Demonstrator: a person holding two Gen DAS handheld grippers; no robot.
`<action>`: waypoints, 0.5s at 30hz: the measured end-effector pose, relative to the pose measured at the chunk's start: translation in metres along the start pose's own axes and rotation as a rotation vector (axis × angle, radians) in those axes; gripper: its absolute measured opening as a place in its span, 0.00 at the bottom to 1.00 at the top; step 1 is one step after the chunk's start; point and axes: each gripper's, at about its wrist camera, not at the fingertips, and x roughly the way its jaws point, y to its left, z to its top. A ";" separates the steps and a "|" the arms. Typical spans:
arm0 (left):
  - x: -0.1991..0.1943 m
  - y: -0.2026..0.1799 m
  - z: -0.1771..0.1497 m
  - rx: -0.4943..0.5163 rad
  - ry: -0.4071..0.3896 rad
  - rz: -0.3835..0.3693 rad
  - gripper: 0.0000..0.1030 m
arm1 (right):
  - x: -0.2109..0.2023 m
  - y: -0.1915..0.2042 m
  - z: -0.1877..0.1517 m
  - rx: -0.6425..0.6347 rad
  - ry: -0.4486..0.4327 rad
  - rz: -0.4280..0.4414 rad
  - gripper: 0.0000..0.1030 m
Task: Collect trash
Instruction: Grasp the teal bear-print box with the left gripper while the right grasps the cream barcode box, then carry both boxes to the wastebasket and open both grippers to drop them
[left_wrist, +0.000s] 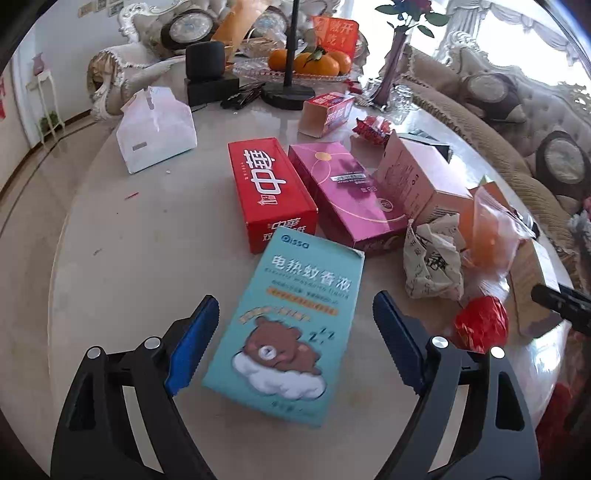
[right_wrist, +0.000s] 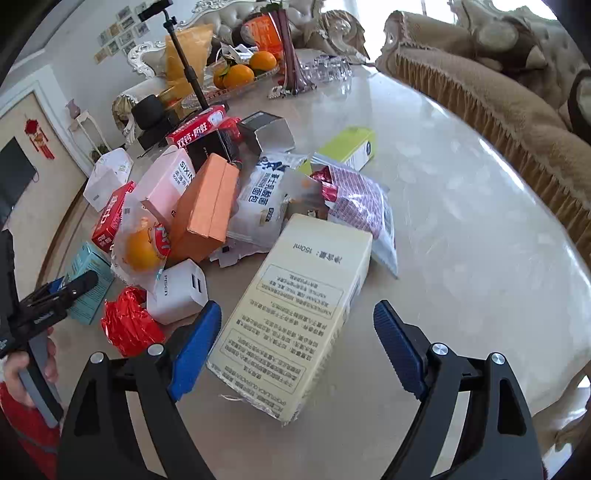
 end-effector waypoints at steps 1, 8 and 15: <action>0.001 -0.001 0.000 -0.008 0.004 -0.003 0.81 | 0.002 0.002 -0.001 0.007 0.001 0.004 0.78; 0.003 -0.007 -0.005 -0.032 0.039 0.002 0.46 | 0.020 0.022 0.005 0.014 0.018 0.045 0.57; -0.035 -0.007 -0.030 -0.103 -0.041 -0.048 0.46 | 0.002 0.004 -0.008 0.059 -0.008 0.211 0.48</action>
